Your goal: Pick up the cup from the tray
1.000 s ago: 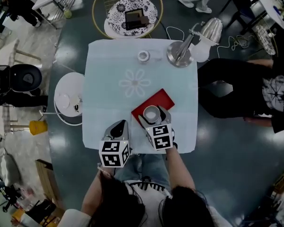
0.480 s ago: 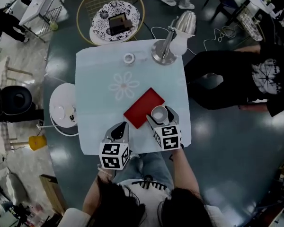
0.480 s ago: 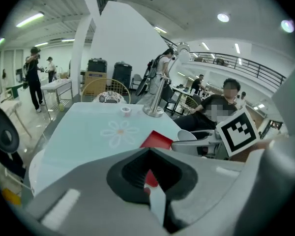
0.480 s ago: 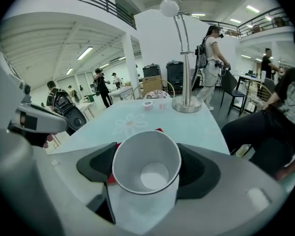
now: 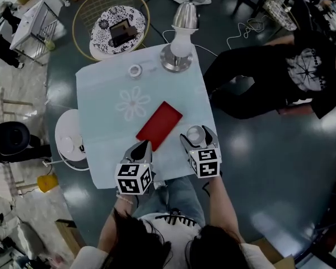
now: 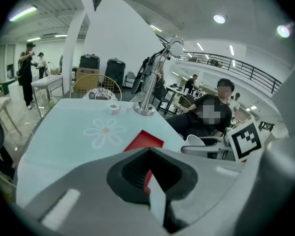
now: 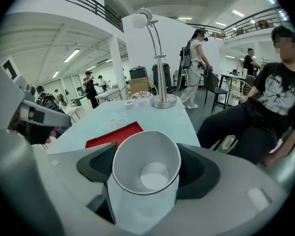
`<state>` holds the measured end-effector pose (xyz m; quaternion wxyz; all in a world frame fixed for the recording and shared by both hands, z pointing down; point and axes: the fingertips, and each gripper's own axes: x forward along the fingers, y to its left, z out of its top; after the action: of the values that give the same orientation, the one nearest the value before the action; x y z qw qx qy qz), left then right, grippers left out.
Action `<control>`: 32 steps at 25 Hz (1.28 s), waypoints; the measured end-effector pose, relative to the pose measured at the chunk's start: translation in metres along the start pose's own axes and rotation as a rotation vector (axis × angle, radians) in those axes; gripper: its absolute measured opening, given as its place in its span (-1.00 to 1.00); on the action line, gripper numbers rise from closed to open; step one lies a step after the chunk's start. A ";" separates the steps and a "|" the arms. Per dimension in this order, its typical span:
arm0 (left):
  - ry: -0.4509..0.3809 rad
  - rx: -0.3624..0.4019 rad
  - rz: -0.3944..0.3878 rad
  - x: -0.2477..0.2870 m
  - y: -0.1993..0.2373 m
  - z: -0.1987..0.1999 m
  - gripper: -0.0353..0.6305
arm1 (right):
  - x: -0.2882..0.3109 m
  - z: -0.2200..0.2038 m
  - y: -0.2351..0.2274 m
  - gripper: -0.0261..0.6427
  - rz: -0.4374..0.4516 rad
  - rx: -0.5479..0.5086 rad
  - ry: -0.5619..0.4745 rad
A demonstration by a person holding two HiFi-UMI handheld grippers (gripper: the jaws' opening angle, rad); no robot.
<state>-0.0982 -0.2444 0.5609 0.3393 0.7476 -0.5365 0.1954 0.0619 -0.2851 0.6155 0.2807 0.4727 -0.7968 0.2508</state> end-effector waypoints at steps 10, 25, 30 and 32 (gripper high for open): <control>-0.014 -0.082 0.074 0.000 0.012 0.000 -0.89 | 0.003 -0.014 -0.009 0.25 -0.026 -0.013 -0.034; -0.027 -0.149 0.069 -0.026 0.014 -0.017 -0.89 | -0.020 0.010 -0.006 0.42 0.013 0.042 -0.144; -0.098 -0.138 0.037 -0.042 0.001 -0.003 -0.89 | -0.054 0.040 -0.006 0.41 -0.012 -0.018 -0.228; -0.120 -0.123 0.022 -0.046 -0.005 0.000 -0.89 | -0.067 0.048 -0.002 0.42 -0.025 -0.039 -0.256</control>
<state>-0.1100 -0.2127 0.5289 0.3497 0.7296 -0.5752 0.1205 0.0802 -0.2771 0.5350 0.1890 0.5054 -0.8248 0.1691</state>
